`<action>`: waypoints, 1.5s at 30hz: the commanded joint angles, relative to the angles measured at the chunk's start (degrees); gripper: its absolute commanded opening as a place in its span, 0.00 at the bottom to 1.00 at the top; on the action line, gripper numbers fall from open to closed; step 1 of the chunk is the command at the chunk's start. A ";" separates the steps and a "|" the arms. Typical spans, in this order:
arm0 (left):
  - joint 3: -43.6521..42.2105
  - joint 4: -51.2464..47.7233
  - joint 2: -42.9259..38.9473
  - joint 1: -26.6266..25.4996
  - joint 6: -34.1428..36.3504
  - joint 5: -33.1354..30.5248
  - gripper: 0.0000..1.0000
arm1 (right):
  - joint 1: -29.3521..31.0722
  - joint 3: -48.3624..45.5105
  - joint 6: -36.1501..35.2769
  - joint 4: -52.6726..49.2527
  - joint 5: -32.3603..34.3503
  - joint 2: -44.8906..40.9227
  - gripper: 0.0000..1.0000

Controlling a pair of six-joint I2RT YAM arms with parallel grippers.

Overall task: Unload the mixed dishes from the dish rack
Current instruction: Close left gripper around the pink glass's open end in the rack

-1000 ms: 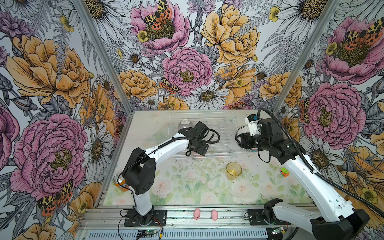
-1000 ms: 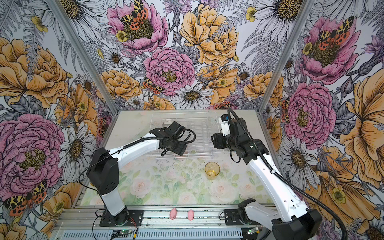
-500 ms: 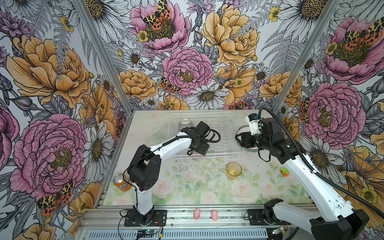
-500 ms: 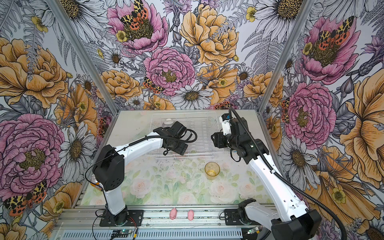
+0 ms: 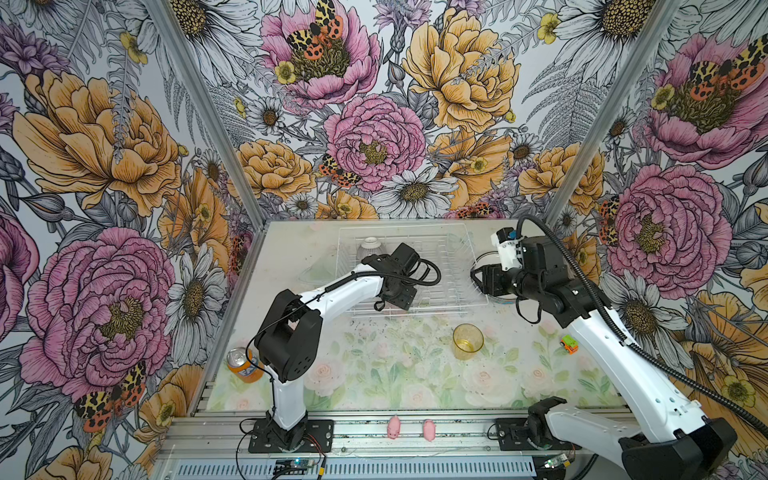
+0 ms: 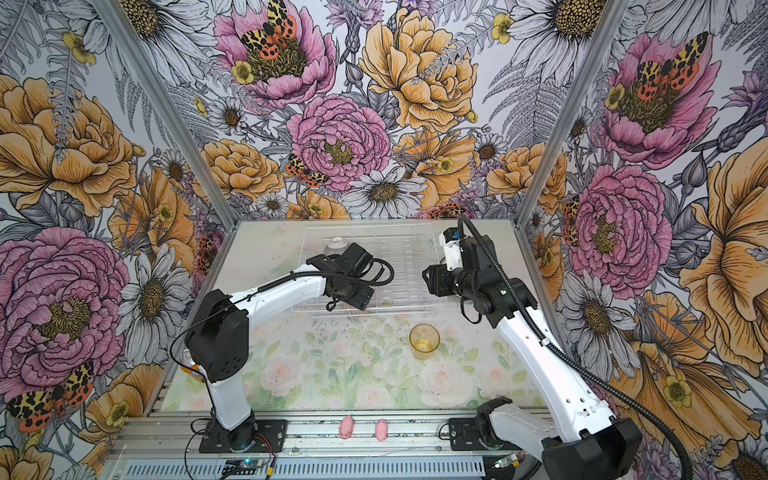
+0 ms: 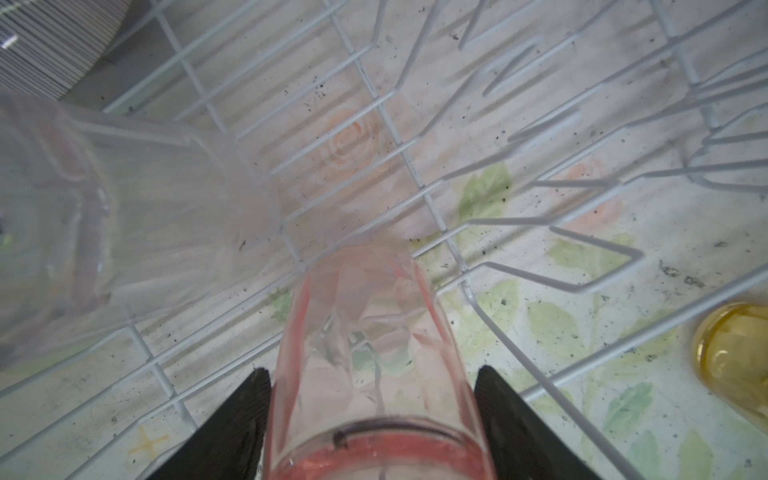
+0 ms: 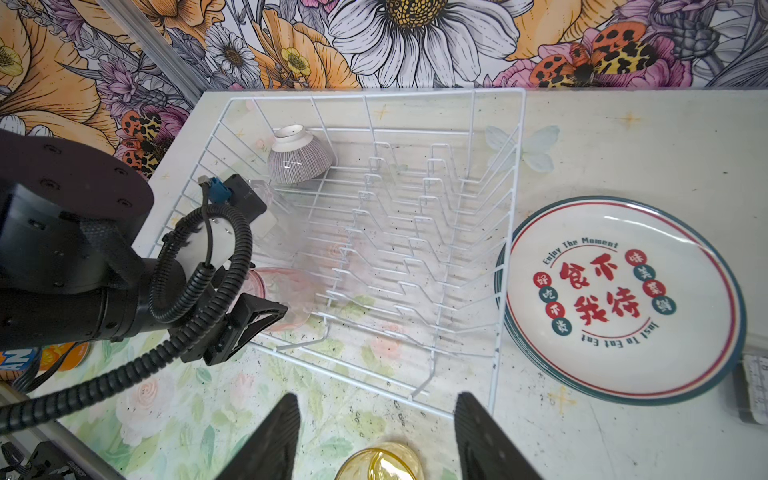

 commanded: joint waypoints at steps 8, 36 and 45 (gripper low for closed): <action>-3.85 1.13 -6.49 5.12 1.40 11.80 0.64 | -0.25 -1.11 0.04 2.20 -3.63 0.17 0.62; -9.34 5.72 -20.44 8.29 3.15 7.75 0.88 | -0.37 -4.53 3.64 10.16 -14.72 3.60 0.61; -6.98 -3.83 -15.87 4.70 2.00 -3.91 0.91 | -0.35 -4.44 3.65 10.32 -14.00 3.27 0.61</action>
